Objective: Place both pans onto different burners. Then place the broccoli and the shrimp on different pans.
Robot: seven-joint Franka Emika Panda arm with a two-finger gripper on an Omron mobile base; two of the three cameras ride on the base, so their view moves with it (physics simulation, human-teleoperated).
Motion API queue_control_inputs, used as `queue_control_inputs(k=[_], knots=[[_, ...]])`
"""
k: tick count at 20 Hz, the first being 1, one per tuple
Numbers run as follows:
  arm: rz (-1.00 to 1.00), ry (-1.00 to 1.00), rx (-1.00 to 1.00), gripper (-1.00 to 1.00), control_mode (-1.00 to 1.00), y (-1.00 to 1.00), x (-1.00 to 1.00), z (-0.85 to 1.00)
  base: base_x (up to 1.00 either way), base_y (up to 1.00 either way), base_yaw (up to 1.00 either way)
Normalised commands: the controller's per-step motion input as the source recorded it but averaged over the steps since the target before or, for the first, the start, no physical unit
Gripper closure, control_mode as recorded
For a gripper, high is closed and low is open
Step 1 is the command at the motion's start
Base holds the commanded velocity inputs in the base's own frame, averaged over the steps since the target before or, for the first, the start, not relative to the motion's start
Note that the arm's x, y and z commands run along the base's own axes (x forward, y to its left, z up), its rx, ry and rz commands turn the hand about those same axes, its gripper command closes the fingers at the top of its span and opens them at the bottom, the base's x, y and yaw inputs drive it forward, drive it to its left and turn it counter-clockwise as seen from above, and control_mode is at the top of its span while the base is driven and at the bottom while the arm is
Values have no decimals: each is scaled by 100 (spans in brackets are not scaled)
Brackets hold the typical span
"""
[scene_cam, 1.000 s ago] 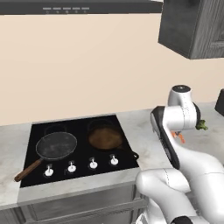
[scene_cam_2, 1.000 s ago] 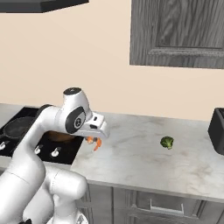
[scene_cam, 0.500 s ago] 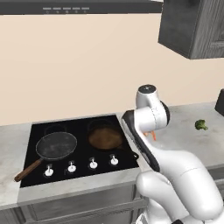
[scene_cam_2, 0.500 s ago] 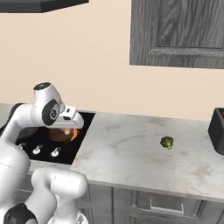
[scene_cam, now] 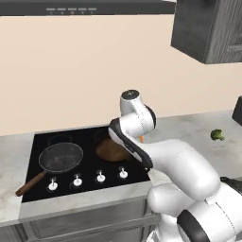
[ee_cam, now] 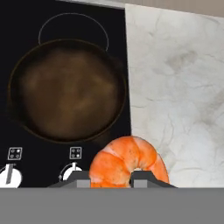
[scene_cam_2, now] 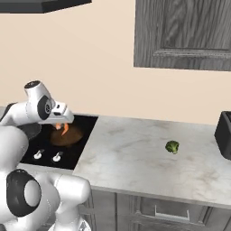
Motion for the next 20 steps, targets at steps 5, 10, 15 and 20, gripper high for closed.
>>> queue_control_inputs(k=[5,10,15,20], knots=[[0,9,2,100,-100,10,75,-2,0,0,0],[0,12,1,100,-100,28,35,-18,0,0,0],[0,3,1,100,-100,7,13,-58,0,0,0],[1,0,2,100,-100,4,27,-56,0,0,0]])
